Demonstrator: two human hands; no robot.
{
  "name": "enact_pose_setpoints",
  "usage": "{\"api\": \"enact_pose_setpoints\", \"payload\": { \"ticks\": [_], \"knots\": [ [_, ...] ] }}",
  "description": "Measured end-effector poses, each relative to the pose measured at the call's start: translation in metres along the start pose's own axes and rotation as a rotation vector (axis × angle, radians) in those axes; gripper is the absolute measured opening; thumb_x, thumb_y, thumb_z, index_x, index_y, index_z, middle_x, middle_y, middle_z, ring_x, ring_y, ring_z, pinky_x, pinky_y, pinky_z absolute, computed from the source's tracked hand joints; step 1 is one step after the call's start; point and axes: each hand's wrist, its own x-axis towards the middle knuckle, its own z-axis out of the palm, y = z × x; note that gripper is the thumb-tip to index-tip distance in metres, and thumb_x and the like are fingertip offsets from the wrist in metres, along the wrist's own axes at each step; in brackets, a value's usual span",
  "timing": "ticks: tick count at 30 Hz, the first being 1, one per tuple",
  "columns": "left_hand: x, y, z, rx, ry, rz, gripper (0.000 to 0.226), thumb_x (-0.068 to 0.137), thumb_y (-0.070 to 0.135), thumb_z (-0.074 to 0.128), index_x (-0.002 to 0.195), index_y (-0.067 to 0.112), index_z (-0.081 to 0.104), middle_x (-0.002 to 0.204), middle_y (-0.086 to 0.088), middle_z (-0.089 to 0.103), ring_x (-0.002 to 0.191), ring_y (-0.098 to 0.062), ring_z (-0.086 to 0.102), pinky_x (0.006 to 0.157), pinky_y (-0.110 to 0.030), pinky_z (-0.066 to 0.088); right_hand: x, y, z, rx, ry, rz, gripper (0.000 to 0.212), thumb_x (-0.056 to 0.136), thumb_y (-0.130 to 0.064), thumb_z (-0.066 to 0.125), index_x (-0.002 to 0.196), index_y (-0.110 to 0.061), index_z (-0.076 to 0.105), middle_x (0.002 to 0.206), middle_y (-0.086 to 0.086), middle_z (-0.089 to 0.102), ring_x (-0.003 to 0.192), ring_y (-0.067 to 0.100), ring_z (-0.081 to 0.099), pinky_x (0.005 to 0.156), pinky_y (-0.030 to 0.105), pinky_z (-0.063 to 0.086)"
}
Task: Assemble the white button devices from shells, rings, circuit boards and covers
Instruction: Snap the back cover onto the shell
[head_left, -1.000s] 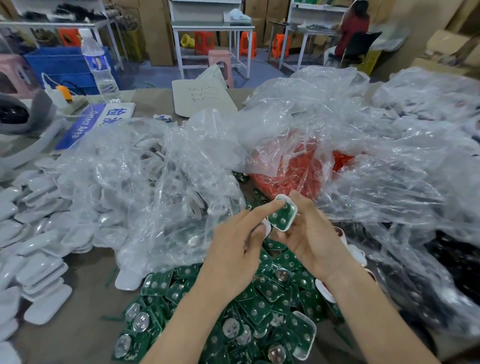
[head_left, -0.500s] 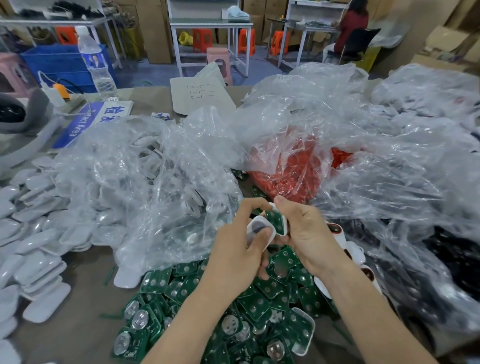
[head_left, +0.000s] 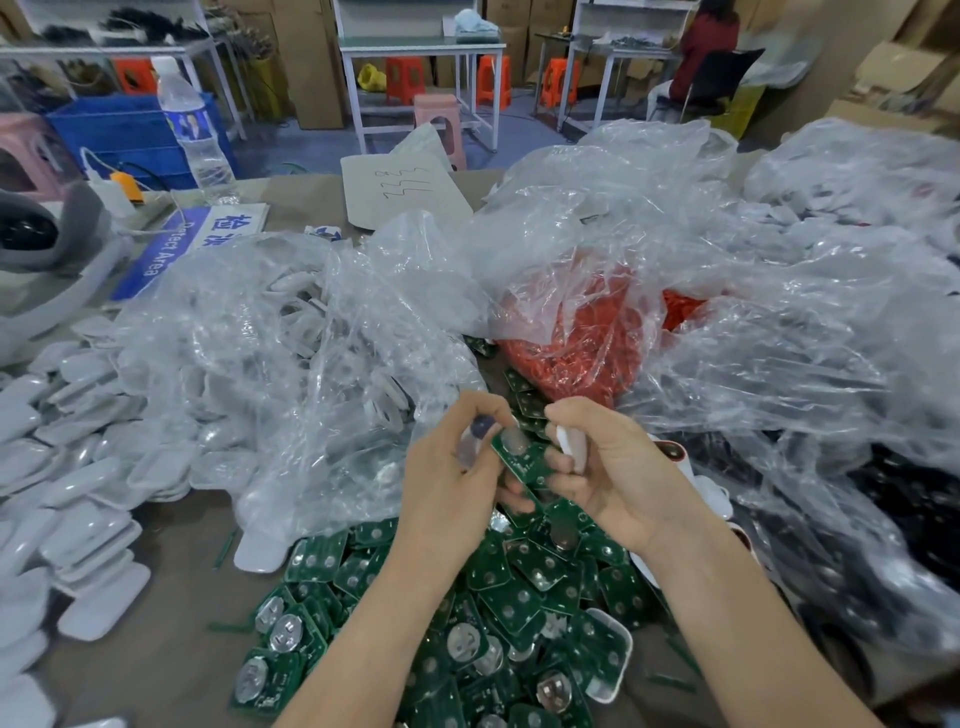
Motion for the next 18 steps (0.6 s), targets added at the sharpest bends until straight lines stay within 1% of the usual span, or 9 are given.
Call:
{"api": "enact_pose_setpoints", "payload": {
  "ticks": [3,5,7,9,11,12,14,16,18],
  "knots": [
    [0.002,-0.002,-0.002,-0.011,0.07,0.005,0.051,0.09,-0.008,0.039,0.079,0.038,0.057,0.087,0.031,0.061,0.048,-0.018,0.068,0.044,-0.019,0.049,-0.009,0.001,0.0,-0.169,-0.008,0.095,0.017,0.071,-0.028,0.074,0.07,-0.015,0.063,0.055,-0.003,0.044,0.04,0.007,0.037,0.032,0.015,0.027],
    [0.003,-0.003,-0.001,-0.03,0.089,0.02,0.044,0.093,-0.005,0.044,0.081,0.035,0.058,0.083,0.022,0.061,0.049,-0.014,0.066,0.047,-0.021,0.052,-0.014,0.005,0.004,-0.247,-0.05,0.128,0.012,0.069,-0.026,0.074,0.068,-0.016,0.068,0.058,-0.002,0.047,0.038,0.007,0.034,0.031,0.015,0.025],
    [0.004,-0.004,0.001,-0.061,0.095,0.016,0.038,0.095,-0.003,0.048,0.083,0.031,0.059,0.076,0.011,0.058,0.052,-0.01,0.063,0.05,-0.025,0.055,-0.015,0.009,0.006,-0.211,-0.029,0.108,0.01,0.063,-0.022,0.075,0.068,-0.016,0.07,0.063,-0.001,0.051,0.038,0.007,0.031,0.032,0.015,0.024],
    [0.004,-0.004,0.002,-0.112,0.083,-0.013,0.04,0.096,-0.004,0.047,0.088,0.033,0.06,0.073,0.008,0.059,0.054,-0.009,0.061,0.053,-0.025,0.056,-0.015,0.005,0.006,-0.167,0.033,0.066,0.009,0.059,-0.019,0.076,0.067,-0.017,0.071,0.065,-0.001,0.057,0.039,0.007,0.036,0.033,0.016,0.03],
    [0.004,-0.004,0.002,-0.189,0.064,-0.067,0.038,0.098,0.002,0.048,0.102,0.038,0.06,0.074,0.007,0.063,0.057,-0.011,0.061,0.056,-0.026,0.056,-0.014,-0.007,0.003,-0.199,0.091,0.011,0.007,0.062,-0.016,0.075,0.067,-0.018,0.071,0.064,-0.003,0.062,0.041,0.008,0.042,0.036,0.018,0.038],
    [0.004,-0.003,0.002,-0.251,0.059,-0.117,0.036,0.099,0.005,0.049,0.111,0.037,0.059,0.082,0.003,0.064,0.059,-0.013,0.062,0.058,-0.027,0.056,-0.014,-0.015,0.0,-0.265,0.112,-0.027,0.008,0.066,-0.013,0.074,0.067,-0.02,0.07,0.064,-0.004,0.063,0.041,0.008,0.043,0.038,0.019,0.04],
    [0.007,-0.002,0.002,-0.44,0.055,-0.256,0.029,0.101,0.009,0.047,0.125,0.023,0.057,0.095,-0.007,0.065,0.063,-0.015,0.064,0.06,-0.027,0.056,-0.012,-0.034,-0.005,-0.496,0.124,-0.123,0.016,0.075,-0.009,0.073,0.067,-0.022,0.071,0.065,-0.004,0.064,0.042,0.008,0.045,0.042,0.02,0.043],
    [0.01,0.0,0.0,-0.656,0.045,-0.388,0.024,0.103,0.013,0.044,0.122,0.01,0.058,0.095,-0.012,0.07,0.07,-0.021,0.07,0.061,-0.028,0.058,-0.01,-0.05,-0.004,-0.714,0.069,-0.206,0.014,0.079,-0.012,0.074,0.072,-0.024,0.074,0.066,-0.001,0.063,0.046,0.01,0.049,0.047,0.021,0.045],
    [0.012,0.001,-0.002,-0.825,0.007,-0.481,0.025,0.103,0.012,0.041,0.119,0.004,0.059,0.096,-0.015,0.074,0.081,-0.03,0.073,0.063,-0.031,0.06,-0.006,-0.06,0.003,-0.851,-0.018,-0.238,0.011,0.081,-0.015,0.074,0.078,-0.025,0.077,0.066,-0.005,0.067,0.049,0.009,0.055,0.048,0.02,0.046]
  ]
}}
